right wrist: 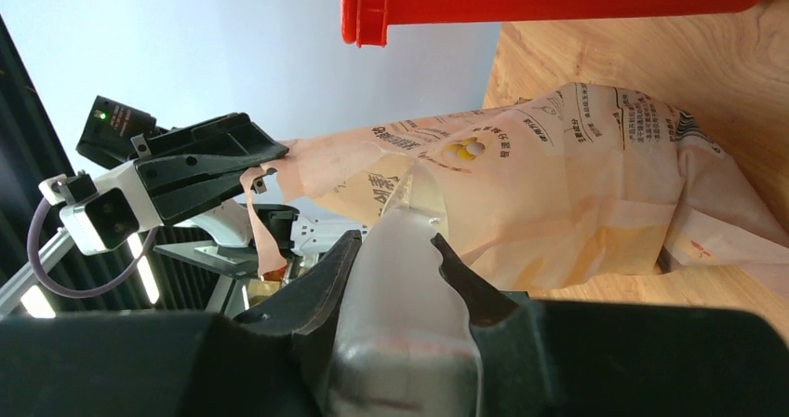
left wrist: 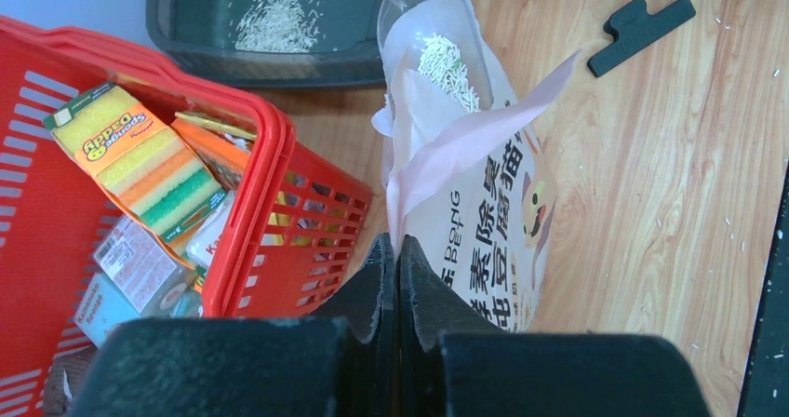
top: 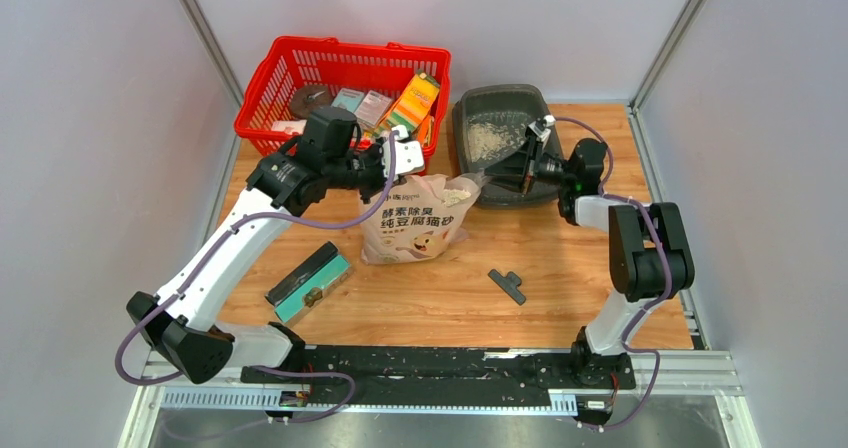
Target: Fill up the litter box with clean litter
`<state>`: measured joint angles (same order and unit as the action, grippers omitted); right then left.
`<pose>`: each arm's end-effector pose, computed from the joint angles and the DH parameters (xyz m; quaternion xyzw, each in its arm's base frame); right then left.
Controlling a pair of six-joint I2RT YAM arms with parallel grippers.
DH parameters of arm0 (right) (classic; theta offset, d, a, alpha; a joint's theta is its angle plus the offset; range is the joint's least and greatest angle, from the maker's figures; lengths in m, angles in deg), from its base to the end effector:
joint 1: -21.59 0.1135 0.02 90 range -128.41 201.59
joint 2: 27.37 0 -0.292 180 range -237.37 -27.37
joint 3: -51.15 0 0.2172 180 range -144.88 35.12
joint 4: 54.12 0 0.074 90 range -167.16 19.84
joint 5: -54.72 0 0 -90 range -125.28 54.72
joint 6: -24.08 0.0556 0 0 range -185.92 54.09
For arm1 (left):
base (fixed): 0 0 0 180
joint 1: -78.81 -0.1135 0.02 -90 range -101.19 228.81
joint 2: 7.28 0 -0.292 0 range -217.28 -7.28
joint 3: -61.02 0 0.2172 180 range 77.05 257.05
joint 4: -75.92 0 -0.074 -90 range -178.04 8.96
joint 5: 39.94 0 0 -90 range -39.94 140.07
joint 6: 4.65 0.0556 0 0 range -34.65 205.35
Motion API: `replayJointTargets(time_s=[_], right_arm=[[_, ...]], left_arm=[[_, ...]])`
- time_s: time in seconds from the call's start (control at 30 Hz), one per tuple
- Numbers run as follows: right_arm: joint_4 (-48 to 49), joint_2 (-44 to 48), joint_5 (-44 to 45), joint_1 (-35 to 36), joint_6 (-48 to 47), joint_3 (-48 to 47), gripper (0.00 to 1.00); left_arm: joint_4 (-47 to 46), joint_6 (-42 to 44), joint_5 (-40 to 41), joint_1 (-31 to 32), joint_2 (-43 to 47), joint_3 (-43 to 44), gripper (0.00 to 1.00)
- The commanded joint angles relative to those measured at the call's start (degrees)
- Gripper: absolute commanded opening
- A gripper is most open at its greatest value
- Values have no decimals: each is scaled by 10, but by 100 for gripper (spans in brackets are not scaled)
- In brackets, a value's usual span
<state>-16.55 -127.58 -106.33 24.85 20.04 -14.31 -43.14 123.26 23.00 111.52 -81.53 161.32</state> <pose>0.3386 0.0720 0.2816 0.0548 0.6993 0.6992 0.1383 0.1859 -0.1495 0.4193 0.5865 0.6408 -0.1868 0.4587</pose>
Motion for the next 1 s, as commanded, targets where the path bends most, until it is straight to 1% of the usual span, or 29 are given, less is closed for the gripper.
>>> replayJointTargets(time_s=[0.0,0.07,0.13,0.17,0.23,0.27,0.3,0.37,0.47,0.5,0.53,0.57,0.67,0.73,0.83,0.87,0.97], right_arm=[[92,-2,23,-7,31,19,0],[40,5,17,10,-19,27,0],[88,6,29,12,25,31,0],[92,9,31,10,30,21,0],[31,18,19,14,-78,5,0],[-70,27,9,27,-123,0,0],[-81,33,10,29,-136,-2,0],[-54,34,20,24,-106,-15,0],[-68,32,32,21,-117,-12,0],[-56,31,39,20,-104,-6,0],[-37,31,46,17,-58,2,0],[-12,31,54,10,-40,5,0],[0,34,66,6,-3,10,0],[4,40,64,6,8,8,0],[-5,41,45,5,-10,-1,0],[0,41,43,2,-11,10,0],[31,42,46,-9,17,14,0]], left_arm=[[-49,20,9,-2,31,36,0],[-53,11,11,-2,31,33,0],[-56,9,11,-2,31,31,0],[-56,8,11,-1,32,30,0],[-61,4,18,-1,32,25,0],[-62,5,18,-1,33,23,0],[-62,6,14,-1,32,23,0],[-61,5,13,-1,32,23,0],[-64,4,16,-1,32,20,0],[-64,5,14,-1,33,20,0],[-65,5,16,-1,34,19,0],[-66,5,17,-1,34,19,0],[-67,7,18,-1,39,13,0],[-65,11,17,-1,39,11,0],[-66,12,17,-1,39,7,0],[-65,13,17,-1,39,6,0],[-61,15,18,-1,39,5,0]])
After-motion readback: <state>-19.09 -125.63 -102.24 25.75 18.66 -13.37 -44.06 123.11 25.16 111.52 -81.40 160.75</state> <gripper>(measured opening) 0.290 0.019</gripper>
